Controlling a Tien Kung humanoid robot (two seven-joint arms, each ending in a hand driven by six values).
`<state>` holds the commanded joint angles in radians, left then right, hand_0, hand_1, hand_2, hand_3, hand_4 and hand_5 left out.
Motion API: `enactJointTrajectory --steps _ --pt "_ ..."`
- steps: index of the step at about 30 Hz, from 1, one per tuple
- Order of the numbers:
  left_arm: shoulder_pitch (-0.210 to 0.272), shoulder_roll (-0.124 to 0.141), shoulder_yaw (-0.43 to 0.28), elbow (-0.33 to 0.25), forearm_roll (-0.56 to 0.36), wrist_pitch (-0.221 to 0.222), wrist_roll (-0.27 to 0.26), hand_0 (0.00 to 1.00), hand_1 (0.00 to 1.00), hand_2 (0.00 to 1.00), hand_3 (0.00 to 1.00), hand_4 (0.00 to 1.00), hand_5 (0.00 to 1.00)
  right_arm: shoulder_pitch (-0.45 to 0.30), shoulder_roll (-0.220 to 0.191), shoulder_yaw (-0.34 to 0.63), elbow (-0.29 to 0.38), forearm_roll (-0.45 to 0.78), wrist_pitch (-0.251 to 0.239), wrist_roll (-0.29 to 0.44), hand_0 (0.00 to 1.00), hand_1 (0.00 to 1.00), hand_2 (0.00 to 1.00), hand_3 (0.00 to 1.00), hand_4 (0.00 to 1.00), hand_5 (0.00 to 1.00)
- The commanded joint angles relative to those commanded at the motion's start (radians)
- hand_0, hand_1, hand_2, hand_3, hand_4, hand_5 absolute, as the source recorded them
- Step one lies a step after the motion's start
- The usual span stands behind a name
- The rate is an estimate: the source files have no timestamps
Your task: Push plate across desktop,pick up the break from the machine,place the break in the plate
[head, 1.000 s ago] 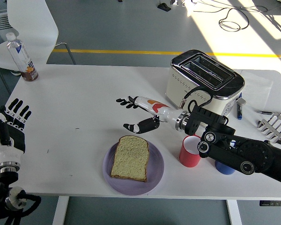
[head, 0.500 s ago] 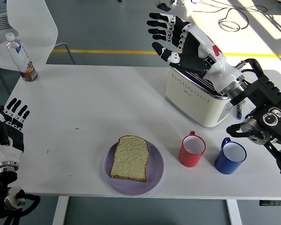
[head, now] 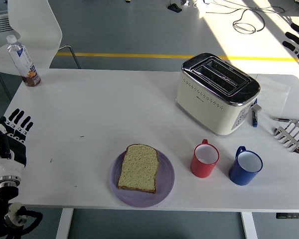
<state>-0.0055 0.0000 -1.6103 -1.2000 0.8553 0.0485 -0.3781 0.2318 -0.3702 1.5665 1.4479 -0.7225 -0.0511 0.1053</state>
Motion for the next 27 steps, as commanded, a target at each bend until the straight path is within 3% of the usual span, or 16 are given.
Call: enactJointTrajectory --steps 5,10,16,27 --pt "0.007 0.000 -0.001 0.001 -0.001 0.000 0.001 0.809 0.799 0.846 0.764 0.496 0.998 -0.132 0.032 0.052 -0.050 0.056 0.007 0.053 0.787 0.754 0.761 0.788 0.552 0.653" --pt "0.006 0.000 0.012 0.002 -0.001 -0.003 0.004 0.809 0.800 0.847 0.763 0.496 0.998 -0.195 0.085 0.066 -0.102 0.044 0.041 0.060 0.789 0.756 0.762 0.785 0.564 0.673" --pt "0.002 0.000 0.035 0.003 0.001 -0.007 0.010 0.809 0.799 0.846 0.762 0.497 0.998 -0.203 0.120 0.072 -0.141 0.008 0.065 0.046 0.793 0.757 0.771 0.780 0.566 0.680" --pt "-0.001 0.000 0.057 0.006 0.003 -0.012 0.020 0.810 0.800 0.847 0.762 0.501 0.998 -0.200 0.127 0.088 -0.159 -0.043 0.086 0.017 0.794 0.758 0.768 0.775 0.572 0.700"
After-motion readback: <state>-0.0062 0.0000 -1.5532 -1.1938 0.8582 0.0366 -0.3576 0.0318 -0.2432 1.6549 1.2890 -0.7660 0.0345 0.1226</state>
